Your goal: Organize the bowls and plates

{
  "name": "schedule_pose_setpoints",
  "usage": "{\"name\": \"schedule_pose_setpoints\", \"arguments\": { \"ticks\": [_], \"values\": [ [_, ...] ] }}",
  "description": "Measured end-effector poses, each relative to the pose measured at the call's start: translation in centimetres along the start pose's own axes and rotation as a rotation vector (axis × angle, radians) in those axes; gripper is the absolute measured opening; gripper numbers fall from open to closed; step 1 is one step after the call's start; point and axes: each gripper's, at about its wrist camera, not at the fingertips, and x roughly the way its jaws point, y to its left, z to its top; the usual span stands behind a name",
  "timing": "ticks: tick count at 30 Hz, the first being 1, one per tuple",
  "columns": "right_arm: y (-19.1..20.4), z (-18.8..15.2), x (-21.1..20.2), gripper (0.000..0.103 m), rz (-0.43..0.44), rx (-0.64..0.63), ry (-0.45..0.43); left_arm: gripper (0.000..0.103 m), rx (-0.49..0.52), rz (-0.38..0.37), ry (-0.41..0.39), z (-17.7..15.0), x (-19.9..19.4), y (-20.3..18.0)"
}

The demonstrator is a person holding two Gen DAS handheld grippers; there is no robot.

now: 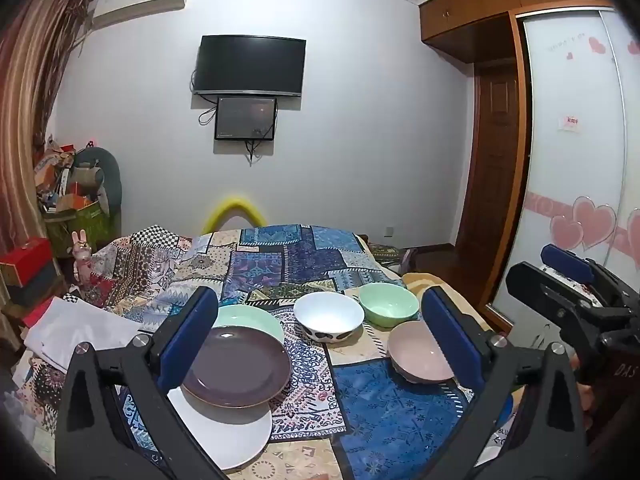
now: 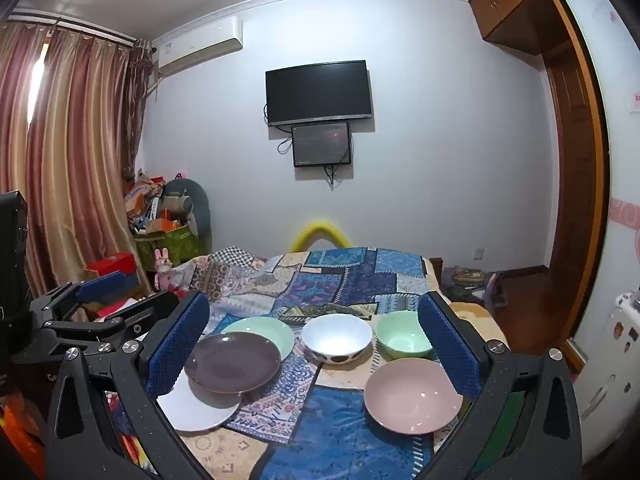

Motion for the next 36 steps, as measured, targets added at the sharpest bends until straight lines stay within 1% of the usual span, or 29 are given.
{"name": "schedule_pose_setpoints", "arguments": {
  "ticks": [3, 4, 10, 12, 24, 36],
  "values": [
    [-0.08, -0.02, 0.06, 0.103, -0.003, 0.005, 0.006, 0.103, -0.008, 0.002, 0.000, -0.06, -0.04, 0.19],
    [-0.11, -0.02, 0.10, 0.103, -0.002, 0.005, 0.007, 0.103, 0.013, 0.003, -0.009, 0.27, -0.28, 0.16],
    [0.17, 0.07, 0.11, 0.103, 0.002, 0.004, 0.000, 0.103, 0.027, 0.018, -0.018, 0.29, -0.51, 0.42],
    [0.01, 0.06, -0.13, 0.103, 0.006, 0.004, -0.004, 0.103, 0.034, 0.028, -0.018, 0.29, -0.47, -0.06],
    [0.31, 0.10, -0.26, 0.103, 0.014, -0.005, -0.016, 0.103, 0.034, 0.017, -0.017, 0.43, -0.54, 0.21],
    [0.51, 0.17, -0.28, 0.103, 0.016, -0.008, -0.016, 0.103, 0.040, 0.027, -0.024, 0.33, -0.41, 0.08]
  ]
}}
